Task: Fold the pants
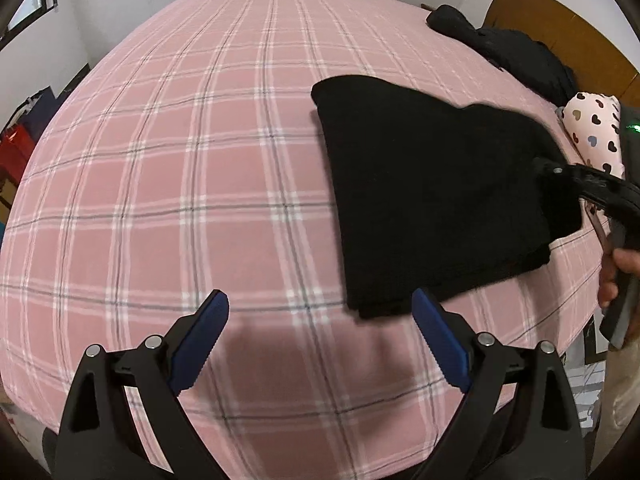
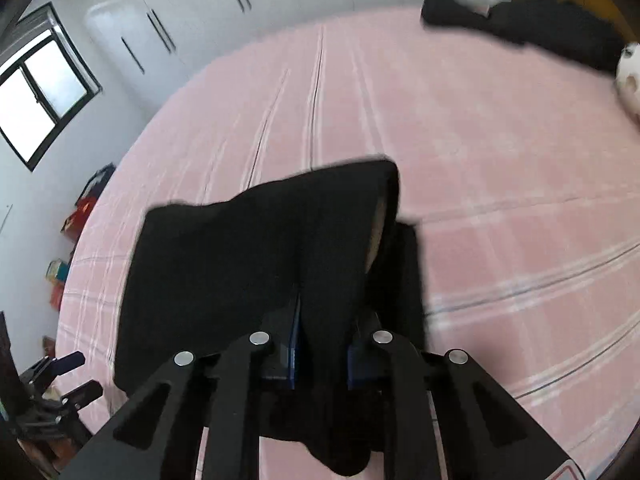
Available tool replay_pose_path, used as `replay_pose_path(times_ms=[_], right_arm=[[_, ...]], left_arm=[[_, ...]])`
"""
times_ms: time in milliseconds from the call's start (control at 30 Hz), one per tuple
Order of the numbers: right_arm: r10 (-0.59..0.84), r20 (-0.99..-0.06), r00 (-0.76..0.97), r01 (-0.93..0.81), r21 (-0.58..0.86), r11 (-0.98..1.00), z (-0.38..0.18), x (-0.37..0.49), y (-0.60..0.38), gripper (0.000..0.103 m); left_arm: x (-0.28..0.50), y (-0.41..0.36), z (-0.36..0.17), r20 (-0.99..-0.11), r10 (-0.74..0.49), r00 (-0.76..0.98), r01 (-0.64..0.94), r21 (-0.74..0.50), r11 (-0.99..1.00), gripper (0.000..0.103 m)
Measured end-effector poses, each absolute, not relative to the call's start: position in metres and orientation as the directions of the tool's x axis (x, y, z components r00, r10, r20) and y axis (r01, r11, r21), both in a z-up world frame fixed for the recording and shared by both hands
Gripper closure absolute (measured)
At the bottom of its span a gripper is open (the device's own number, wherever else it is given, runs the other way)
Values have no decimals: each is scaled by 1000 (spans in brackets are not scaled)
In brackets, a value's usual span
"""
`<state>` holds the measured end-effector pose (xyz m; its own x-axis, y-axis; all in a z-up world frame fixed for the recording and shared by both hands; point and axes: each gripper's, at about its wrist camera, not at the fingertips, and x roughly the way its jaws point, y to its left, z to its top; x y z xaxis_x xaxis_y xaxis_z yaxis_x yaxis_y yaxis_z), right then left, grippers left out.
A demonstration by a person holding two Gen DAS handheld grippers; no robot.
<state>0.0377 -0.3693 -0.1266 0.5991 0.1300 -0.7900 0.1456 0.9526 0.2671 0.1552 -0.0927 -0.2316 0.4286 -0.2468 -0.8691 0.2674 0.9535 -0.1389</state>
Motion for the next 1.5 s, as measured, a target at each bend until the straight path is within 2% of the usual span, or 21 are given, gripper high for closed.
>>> replay_pose_path(times_ms=[100, 167, 267, 367, 433, 467, 500, 533, 567, 667, 833, 933, 967, 1033, 1067, 1133, 1167, 1267, 1367, 1467, 1500], right_arm=[[92, -875, 476, 189, 204, 960, -178, 48, -386, 67], [97, -859, 503, 200, 225, 954, -181, 42, -385, 61], [71, -820, 568, 243, 249, 938, -161, 22, -387, 27], [121, -846, 519, 276, 300, 913, -176, 23, -397, 26], [215, -843, 492, 286, 390, 875, -198, 24, -403, 27], [261, -813, 521, 297, 459, 837, -203, 20, -407, 40], [295, -794, 532, 297, 501, 813, -205, 17, -408, 52], [323, -774, 545, 313, 545, 778, -203, 14, -408, 60], [328, -766, 553, 310, 554, 772, -195, 12, -404, 65], [321, -748, 580, 240, 533, 811, -157, 7, -378, 70], [390, -710, 586, 64, 520, 852, -103, -15, -295, 70], [403, -759, 511, 55, 496, 866, -143, -23, -252, 61], [373, -797, 476, 73, 458, 886, -163, -24, -242, 50], [288, -827, 482, 134, 395, 909, -185, -37, -234, 47], [280, -811, 515, 189, 425, 885, -178, -48, -237, 51], [236, -790, 565, 226, 424, 877, -150, -64, -235, 77], [211, -782, 587, 203, 395, 896, -132, -67, -228, 101], [228, -752, 618, 61, 335, 940, -89, -54, -196, 102], [201, -782, 590, -31, 227, 973, -85, -15, -171, 102], [-21, -868, 496, 45, 2, 999, -131, 17, -183, 103], [0, -894, 449, 46, 23, 999, -151, 22, -196, 103]], left_arm=[[169, -107, -236, -867, -283, 410, 271, -180, 945, 10], [179, -119, -240, -857, -358, 371, 286, -262, 922, 10], [199, -129, -251, -846, -424, 324, 270, -347, 898, 8], [227, -136, -277, -850, -457, 264, 187, -419, 888, 8], [242, -137, -296, -849, -481, 219, 125, -465, 877, 8], [246, -137, -301, -839, -491, 234, 113, -478, 871, 13], [246, -138, -299, -830, -497, 253, 139, -478, 868, 20], [246, -140, -296, -818, -513, 261, 183, -480, 858, 39], [245, -139, -291, -817, -513, 263, 210, -470, 857, 49], [239, -116, -273, -785, -561, 261, 217, -519, 827, 62], [211, -24, -233, -779, -535, 328, 165, -511, 844, 55], [191, 27, -251, -851, -421, 314, 120, -404, 907, 39], [186, 37, -261, -881, -354, 312, 102, -340, 935, 39], [173, 56, -272, -889, -326, 322, 94, -313, 945, 37], [169, 61, -265, -880, -339, 333, 92, -328, 940, 37], [161, 57, -229, -876, -219, 431, 100, -194, 976, 39], [160, 54, -214, -855, -220, 470, 122, -184, 975, 39], [168, 28, -176, -795, -277, 539, 211, -191, 959, 28], [199, -4, -198, -818, -304, 488, 250, -203, 947, 28], [230, -27, -250, -891, -116, 439, 207, -25, 978, 28], [234, -33, -259, -896, -58, 440, 207, 39, 977, 28]])
